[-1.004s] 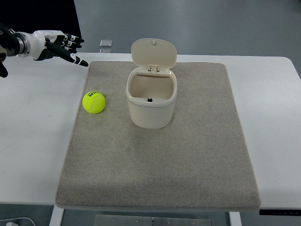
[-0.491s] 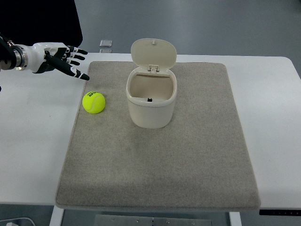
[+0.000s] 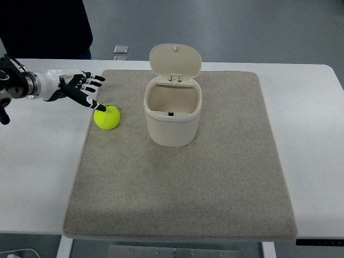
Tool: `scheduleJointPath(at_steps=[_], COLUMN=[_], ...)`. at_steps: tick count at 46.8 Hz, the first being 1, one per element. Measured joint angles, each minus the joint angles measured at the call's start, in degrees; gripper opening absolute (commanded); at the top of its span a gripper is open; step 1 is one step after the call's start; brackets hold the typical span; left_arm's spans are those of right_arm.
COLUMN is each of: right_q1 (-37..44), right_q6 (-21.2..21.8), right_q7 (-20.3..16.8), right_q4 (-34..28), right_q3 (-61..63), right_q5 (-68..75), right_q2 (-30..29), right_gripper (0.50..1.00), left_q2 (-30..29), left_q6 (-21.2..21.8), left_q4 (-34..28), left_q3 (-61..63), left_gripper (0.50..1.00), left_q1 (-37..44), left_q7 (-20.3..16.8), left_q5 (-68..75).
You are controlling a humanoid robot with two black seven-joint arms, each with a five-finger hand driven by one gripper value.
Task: Put tennis ball into box with left hand
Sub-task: 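Lower the open left hand onto the tennis ball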
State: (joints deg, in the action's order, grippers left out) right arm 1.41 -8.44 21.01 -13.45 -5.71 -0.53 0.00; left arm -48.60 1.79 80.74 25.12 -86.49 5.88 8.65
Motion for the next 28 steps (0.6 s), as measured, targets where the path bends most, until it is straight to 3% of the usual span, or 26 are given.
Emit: scheduleJointPath(at_steps=[28], right_q1=[0.00], right_q6=[0.00], right_q7=[0.00], right_q4=[0.00], right_q3=[0.00], right_q5=[0.00], right_q2=[0.00], right_gripper=[0.938], left_q2=[-0.68], left_q6=[4.50], left_q4=[3.87], left_q3=[3.00], left_gripper=[0.986], left_q1=[-0.49], left_q7=[-0.16], left_q5=[5.31])
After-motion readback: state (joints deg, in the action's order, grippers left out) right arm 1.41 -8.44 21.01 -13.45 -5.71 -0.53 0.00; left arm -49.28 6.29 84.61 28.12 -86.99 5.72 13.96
